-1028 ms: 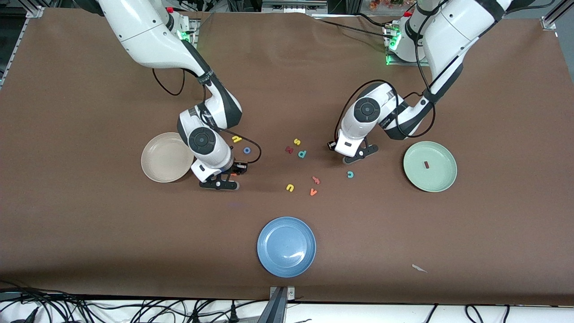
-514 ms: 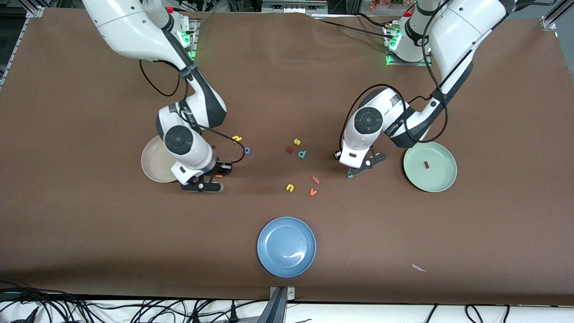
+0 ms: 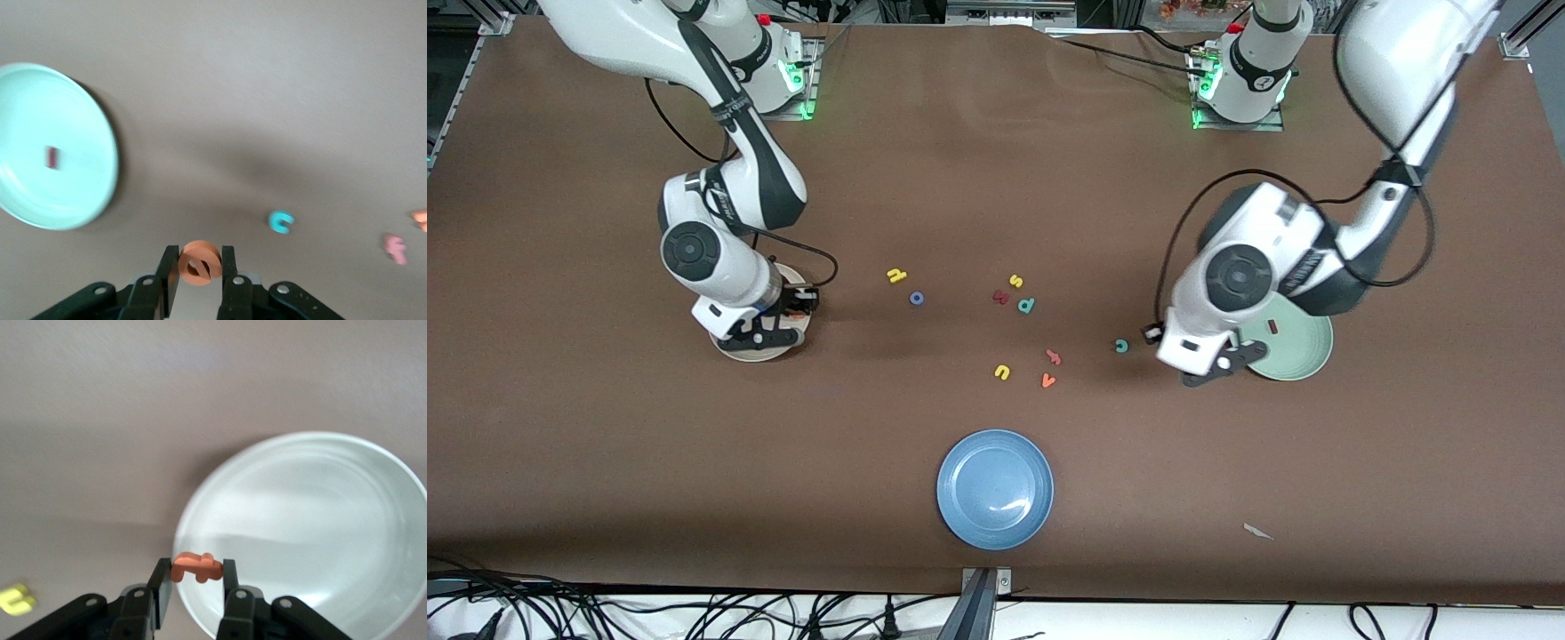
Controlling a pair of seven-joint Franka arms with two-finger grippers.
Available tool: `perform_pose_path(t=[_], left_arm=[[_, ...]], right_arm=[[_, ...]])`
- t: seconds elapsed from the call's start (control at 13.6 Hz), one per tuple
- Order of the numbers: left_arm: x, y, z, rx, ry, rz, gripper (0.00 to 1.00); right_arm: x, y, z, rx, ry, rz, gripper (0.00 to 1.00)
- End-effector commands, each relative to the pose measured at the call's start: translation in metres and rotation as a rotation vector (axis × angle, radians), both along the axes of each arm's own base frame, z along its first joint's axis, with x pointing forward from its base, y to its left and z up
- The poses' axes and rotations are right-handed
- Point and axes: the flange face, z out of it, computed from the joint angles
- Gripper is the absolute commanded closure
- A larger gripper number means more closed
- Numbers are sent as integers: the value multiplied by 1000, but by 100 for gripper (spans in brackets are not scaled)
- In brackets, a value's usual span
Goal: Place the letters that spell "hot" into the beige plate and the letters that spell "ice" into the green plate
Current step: 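Place the orange letter on the beige plate while the left gripper carries e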
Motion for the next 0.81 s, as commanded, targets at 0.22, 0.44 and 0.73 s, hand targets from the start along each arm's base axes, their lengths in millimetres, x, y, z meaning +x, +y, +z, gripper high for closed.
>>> perform_pose_path(t=[0.22,0.44,0.73], left_arm=[[9,98,14,-24,104,-111,91],[11,151,-2,-57,145,-158,91],[10,182,-56,-112,200,-166,90]], right_arm=[[-15,-33,5,9,11,50,41],[-14,-27,2,6,10,17,21],[-24,58,13,5,-25,-72,21]])
